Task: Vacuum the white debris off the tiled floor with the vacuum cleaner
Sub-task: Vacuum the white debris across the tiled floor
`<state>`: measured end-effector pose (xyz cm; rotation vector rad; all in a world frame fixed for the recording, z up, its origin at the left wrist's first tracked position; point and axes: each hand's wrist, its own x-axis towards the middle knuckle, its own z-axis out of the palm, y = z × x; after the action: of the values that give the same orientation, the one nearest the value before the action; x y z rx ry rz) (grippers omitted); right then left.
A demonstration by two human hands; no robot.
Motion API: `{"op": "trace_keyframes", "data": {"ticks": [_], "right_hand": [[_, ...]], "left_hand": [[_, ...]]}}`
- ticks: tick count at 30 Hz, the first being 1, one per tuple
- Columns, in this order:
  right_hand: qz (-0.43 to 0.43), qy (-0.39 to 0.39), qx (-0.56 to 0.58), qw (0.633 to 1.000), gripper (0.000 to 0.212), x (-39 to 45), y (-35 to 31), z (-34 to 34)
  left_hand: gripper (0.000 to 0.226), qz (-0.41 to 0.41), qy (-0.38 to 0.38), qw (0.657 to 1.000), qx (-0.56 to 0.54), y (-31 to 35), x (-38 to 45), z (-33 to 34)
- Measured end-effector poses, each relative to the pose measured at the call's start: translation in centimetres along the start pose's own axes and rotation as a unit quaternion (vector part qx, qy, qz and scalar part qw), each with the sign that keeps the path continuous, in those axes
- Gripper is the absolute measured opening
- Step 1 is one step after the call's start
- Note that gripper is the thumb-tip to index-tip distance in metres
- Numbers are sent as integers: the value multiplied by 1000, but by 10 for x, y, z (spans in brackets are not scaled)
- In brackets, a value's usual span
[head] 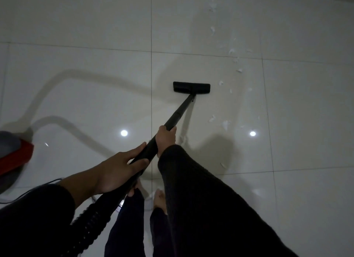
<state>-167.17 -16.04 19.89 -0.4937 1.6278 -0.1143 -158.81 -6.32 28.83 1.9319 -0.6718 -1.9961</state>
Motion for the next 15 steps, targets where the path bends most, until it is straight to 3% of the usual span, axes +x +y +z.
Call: {"op": "trace_keyframes", "data": {"ticks": [15], "right_hand": [[28, 2, 26, 999, 62, -31, 52, -20]], "left_hand": [[60, -39, -11, 997, 65, -28, -32, 29]]}}
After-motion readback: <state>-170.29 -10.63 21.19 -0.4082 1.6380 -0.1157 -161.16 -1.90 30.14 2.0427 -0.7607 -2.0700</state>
